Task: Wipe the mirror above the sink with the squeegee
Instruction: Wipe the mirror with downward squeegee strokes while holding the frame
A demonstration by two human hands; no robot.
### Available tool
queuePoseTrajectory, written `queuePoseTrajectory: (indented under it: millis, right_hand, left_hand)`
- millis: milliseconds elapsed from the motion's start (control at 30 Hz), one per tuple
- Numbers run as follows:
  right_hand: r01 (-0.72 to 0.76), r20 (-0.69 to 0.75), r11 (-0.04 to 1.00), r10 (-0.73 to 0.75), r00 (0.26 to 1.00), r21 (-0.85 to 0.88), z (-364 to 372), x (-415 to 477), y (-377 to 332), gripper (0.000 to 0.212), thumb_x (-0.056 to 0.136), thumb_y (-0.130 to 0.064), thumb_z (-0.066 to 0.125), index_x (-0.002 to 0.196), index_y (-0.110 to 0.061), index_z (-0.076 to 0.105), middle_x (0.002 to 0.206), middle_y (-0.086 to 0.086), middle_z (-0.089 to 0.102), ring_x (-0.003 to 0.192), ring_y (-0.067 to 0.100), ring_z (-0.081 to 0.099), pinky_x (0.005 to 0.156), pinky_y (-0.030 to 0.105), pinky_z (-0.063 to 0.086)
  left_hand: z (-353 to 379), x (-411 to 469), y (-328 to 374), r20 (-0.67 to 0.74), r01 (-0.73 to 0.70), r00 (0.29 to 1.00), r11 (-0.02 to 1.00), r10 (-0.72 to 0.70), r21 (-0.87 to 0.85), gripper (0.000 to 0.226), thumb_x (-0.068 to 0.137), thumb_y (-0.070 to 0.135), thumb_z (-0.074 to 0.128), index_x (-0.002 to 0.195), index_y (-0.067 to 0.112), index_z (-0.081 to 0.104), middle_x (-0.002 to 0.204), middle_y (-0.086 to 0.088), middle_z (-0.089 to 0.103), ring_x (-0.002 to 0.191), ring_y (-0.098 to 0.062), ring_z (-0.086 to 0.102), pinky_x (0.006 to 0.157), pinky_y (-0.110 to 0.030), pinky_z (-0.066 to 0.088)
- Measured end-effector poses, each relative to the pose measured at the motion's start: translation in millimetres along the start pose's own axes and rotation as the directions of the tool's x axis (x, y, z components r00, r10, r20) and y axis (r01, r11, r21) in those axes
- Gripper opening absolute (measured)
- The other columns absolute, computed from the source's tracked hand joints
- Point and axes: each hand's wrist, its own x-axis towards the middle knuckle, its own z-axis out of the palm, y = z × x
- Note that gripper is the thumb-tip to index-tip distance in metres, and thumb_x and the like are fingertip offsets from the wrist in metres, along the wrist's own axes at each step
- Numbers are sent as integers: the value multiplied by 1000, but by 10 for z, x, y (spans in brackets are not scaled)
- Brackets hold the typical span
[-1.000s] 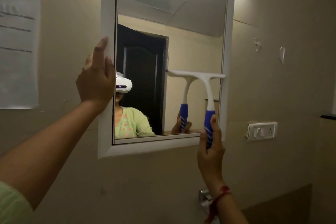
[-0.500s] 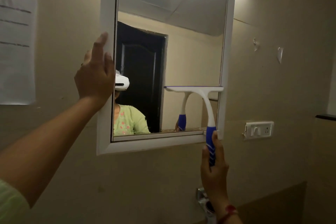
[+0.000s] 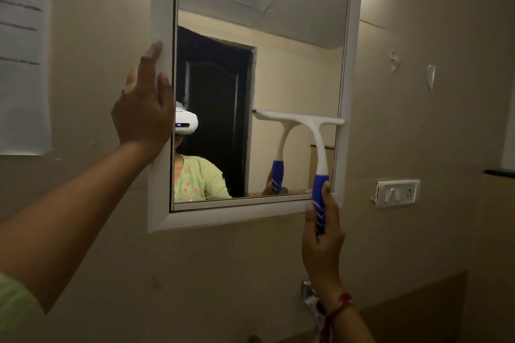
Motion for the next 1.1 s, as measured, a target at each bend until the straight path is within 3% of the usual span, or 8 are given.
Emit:
queuePoseTrajectory:
  millis: [167,267,333,500,667,800,967,1100]
  right_hand:
    - [17,-20,1000,-17,1000,-3,74,299,-91,51,93,-22,47,141,-25,29,132,-38,36,114,-14,45,81,1,40]
    - [-5,-10,1000,4,1000,-23,24,-14,35,52,91,-23,45,140,-26,29,122,-26,49,89,-9,57,67,5,47]
    - [-48,6,997,48,999,-57,-64,-295,133,53,89,-28,44,138,-40,26,111,-11,53,73,1,59,58,10,50]
    - [-45,46,997,48,998,-60,-196,-299,64,55,88,-27,46,133,-53,28,105,-31,54,68,4,59,52,13,51]
    - [-37,23,999,37,999,-23,-138,59,-101,50,88,-37,46,137,-38,33,125,-9,52,84,10,61,64,13,53]
    - [-39,27,998,41,999,-58,-132,-275,3,50,89,-24,46,135,-37,30,110,-38,50,74,-2,59,57,9,50]
    - [-70,22,995,72,997,-64,-142,-324,-27,51,89,-28,46,133,-48,29,107,-36,51,73,3,60,55,10,50]
    - [-39,4,999,39,999,-14,-85,7,-144,50,89,-31,46,136,-40,31,127,-16,47,94,0,59,68,8,50]
  left_hand:
    - [0,-12,3,-16,-9,1000,1000,9,-11,41,99,29,31,139,24,33,113,-17,59,74,-27,56,62,-27,37]
    - [0,-12,2,-20,-5,1000,1000,4,-21,41,99,30,30,139,24,33,115,-16,59,73,-21,53,62,-26,37]
    - [1,-5,-5,-18,1,1000,1000,-2,-21,41,99,30,31,139,24,33,116,-15,59,72,-21,53,63,-27,37]
    - [4,-8,-7,-12,-5,1000,1000,4,-12,40,99,29,31,139,25,33,117,-16,58,77,-30,58,62,-28,38]
    - [-2,-10,-1,-20,-1,1000,1000,1,-13,40,99,31,30,139,25,33,112,-17,59,78,-31,58,64,-28,37]
    - [3,-11,-4,-15,13,1000,1000,-14,-9,41,99,32,29,139,26,32,112,-18,59,79,-32,59,65,-29,38]
    - [-1,-18,9,-18,20,1000,1000,-20,-11,41,99,31,30,139,26,33,116,-17,58,83,-34,59,67,-28,36]
    - [-16,-12,5,-17,7,1000,1000,-7,-24,41,99,30,30,139,25,33,118,-17,58,81,-32,58,67,-27,37]
